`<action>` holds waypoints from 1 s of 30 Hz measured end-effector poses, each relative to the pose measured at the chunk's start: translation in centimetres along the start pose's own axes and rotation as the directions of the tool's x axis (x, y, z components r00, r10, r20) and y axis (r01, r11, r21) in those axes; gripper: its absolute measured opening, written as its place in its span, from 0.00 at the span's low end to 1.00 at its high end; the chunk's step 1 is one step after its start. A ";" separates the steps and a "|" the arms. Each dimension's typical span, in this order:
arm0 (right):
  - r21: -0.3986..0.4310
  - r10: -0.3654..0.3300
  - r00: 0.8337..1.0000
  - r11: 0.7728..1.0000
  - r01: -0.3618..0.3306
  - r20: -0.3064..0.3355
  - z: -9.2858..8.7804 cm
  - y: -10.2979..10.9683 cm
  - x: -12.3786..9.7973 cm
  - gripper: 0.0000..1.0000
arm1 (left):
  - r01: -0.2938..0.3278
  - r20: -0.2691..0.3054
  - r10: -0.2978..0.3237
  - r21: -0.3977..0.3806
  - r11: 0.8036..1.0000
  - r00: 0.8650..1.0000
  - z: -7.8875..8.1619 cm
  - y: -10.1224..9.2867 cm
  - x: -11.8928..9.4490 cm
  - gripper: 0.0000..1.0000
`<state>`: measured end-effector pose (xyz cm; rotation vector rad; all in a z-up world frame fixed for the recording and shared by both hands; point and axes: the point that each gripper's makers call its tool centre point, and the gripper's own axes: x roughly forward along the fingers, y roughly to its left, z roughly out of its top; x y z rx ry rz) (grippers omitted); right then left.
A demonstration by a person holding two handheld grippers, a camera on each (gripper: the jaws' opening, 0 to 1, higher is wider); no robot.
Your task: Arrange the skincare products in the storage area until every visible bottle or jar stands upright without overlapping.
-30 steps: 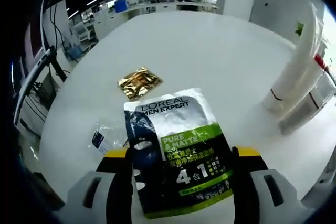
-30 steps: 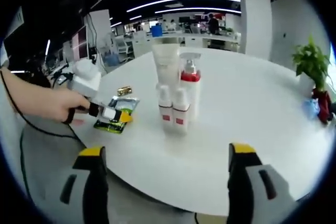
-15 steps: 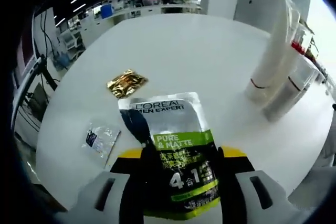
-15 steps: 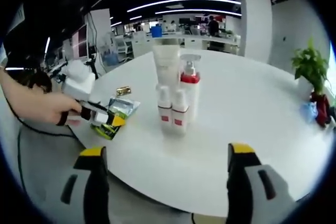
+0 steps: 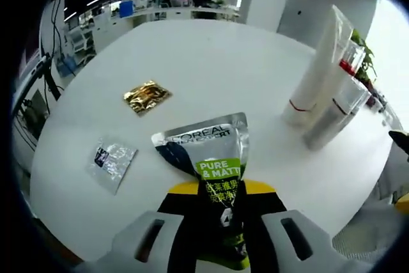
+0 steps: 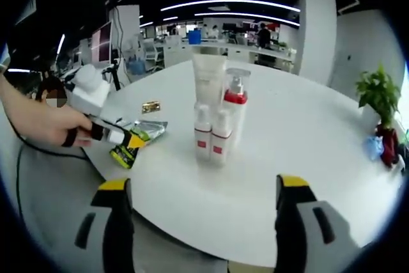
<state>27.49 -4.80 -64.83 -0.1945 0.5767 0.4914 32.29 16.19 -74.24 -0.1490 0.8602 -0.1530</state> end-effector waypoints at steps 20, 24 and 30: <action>-0.017 0.014 1.000 1.000 -0.014 -0.011 -0.1 0.5 -0.1 0.91 | 0.110 0.089 -0.103 -0.077 0.991 0.991 0.1 -0.8 -4.1 0.19; 0.120 0.040 0.999 0.992 -0.042 0.013 0.3 0.6 -0.4 0.92 | 0.168 0.147 -0.151 -0.110 0.980 0.977 1.2 -1.4 -5.0 0.20; 0.192 0.040 0.997 0.980 -0.052 0.065 1.7 0.5 -0.8 0.87 | 0.238 0.189 -0.224 -0.053 0.970 0.956 2.3 -2.8 -6.8 0.20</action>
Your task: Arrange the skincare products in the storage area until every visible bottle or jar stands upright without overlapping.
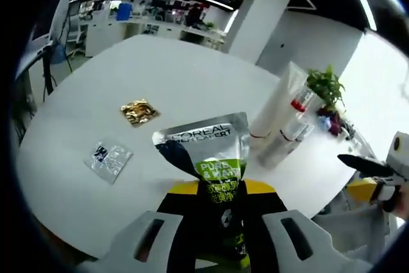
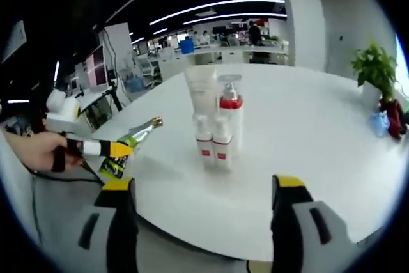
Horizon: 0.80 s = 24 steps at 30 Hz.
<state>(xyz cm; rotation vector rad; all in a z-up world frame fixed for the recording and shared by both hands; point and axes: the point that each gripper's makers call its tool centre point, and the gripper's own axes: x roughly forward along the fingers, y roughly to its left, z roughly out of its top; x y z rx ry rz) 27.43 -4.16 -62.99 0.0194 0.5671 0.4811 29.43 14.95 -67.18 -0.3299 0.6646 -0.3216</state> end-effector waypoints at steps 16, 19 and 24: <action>0.289 0.247 0.950 0.910 -0.296 0.194 4.4 8.6 3.3 0.73 | 0.231 0.057 -0.235 0.070 0.970 0.970 2.1 -4.7 -3.5 0.21; 0.314 0.264 0.941 0.893 -0.321 0.211 4.8 9.4 3.8 0.69 | 0.281 0.045 -0.289 0.138 0.950 0.956 2.1 -5.8 -4.2 0.20; 0.345 0.289 0.928 0.868 -0.358 0.237 5.3 10.7 4.1 0.66 | 0.360 0.018 -0.371 0.197 0.912 0.928 1.6 -7.6 -5.3 0.20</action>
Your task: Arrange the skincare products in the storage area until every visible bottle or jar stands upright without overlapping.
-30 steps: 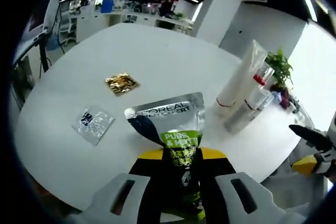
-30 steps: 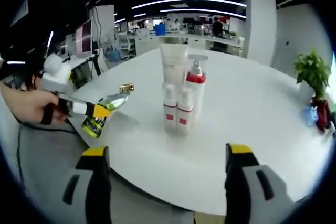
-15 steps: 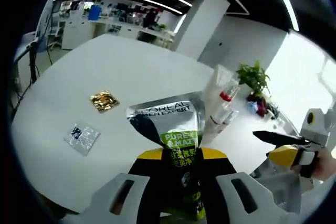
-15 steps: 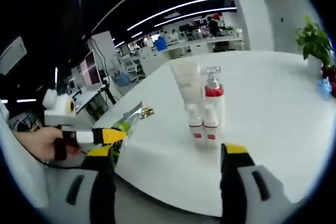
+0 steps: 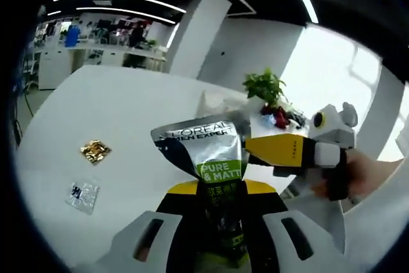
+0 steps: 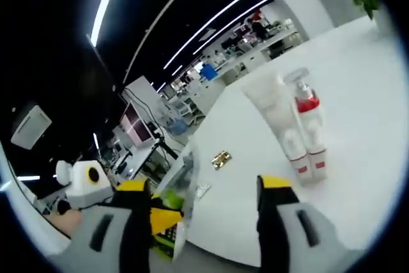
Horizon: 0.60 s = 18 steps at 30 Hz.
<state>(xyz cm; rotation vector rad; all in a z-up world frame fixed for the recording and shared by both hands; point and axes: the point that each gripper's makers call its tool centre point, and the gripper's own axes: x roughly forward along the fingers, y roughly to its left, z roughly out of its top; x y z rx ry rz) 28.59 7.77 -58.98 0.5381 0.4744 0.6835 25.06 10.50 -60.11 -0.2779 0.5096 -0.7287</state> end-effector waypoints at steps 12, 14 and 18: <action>0.056 0.044 0.999 0.997 -0.045 0.026 0.4 1.1 0.0 0.34 | 0.144 -0.013 -0.143 0.036 0.989 0.990 -0.4 -3.8 0.2 0.20; 0.081 0.060 0.998 0.995 -0.062 0.017 0.2 1.5 -0.1 0.25 | 0.149 -0.022 -0.148 0.036 0.988 0.989 -0.7 -3.9 0.3 0.20; 0.075 0.094 0.995 0.993 -0.095 0.017 0.1 2.2 0.0 0.13 | 0.150 -0.020 -0.150 0.013 0.989 0.989 -0.9 -3.8 0.3 0.21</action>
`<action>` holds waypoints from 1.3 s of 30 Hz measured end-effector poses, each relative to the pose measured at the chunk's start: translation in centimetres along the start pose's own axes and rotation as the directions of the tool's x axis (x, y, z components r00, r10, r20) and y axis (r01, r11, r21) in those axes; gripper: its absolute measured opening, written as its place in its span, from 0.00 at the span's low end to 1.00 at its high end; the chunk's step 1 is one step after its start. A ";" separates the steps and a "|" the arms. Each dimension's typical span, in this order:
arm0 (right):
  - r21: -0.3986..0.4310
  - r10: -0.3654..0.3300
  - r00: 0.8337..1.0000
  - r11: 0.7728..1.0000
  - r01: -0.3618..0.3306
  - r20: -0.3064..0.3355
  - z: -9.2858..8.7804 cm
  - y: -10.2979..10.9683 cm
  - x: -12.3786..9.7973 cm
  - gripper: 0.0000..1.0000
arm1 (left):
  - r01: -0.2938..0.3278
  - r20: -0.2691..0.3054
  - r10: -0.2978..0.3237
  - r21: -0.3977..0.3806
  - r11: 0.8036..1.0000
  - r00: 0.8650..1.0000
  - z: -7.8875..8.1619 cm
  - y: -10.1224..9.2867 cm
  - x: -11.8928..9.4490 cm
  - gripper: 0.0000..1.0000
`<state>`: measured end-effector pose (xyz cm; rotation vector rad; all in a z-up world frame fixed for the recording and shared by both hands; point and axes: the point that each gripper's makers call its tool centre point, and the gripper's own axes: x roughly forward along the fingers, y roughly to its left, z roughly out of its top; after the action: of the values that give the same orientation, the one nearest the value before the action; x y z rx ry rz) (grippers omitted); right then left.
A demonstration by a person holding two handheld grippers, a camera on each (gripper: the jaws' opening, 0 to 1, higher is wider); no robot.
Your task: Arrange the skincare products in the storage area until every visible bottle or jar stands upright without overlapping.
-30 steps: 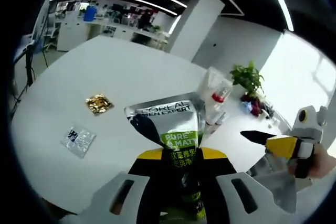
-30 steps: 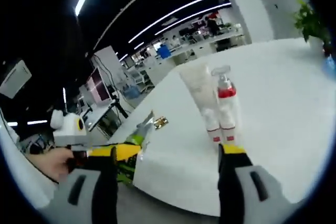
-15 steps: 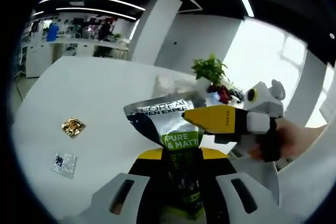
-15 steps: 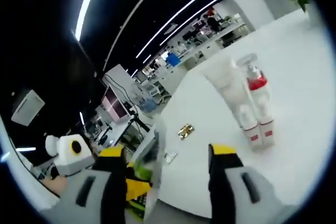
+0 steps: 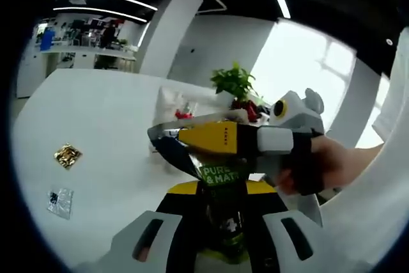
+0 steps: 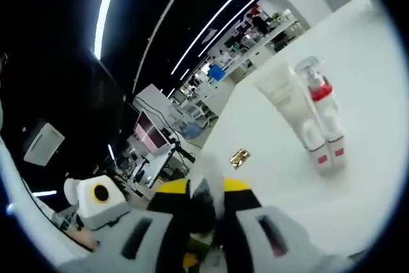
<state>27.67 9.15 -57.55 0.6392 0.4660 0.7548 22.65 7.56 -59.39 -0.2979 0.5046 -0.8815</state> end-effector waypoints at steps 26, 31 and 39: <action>-0.044 0.168 0.986 0.985 -0.167 0.016 1.5 2.2 -0.5 0.01 | 0.015 0.092 -0.008 -0.078 0.997 0.996 2.2 2.6 -2.7 0.33; -0.053 0.245 0.969 0.968 -0.244 0.013 1.8 3.9 -0.5 0.01 | 0.031 0.099 -0.018 -0.133 0.991 0.995 2.2 3.0 -3.4 0.45; -0.074 0.531 0.847 0.846 -0.528 0.022 3.9 10.6 -1.7 0.01 | 0.197 0.213 -0.149 -0.229 0.953 0.966 4.3 1.2 -3.9 0.72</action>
<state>23.78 12.40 -47.30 0.7309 0.2188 1.2766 23.65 11.58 -55.07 -0.6601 0.4112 -0.9494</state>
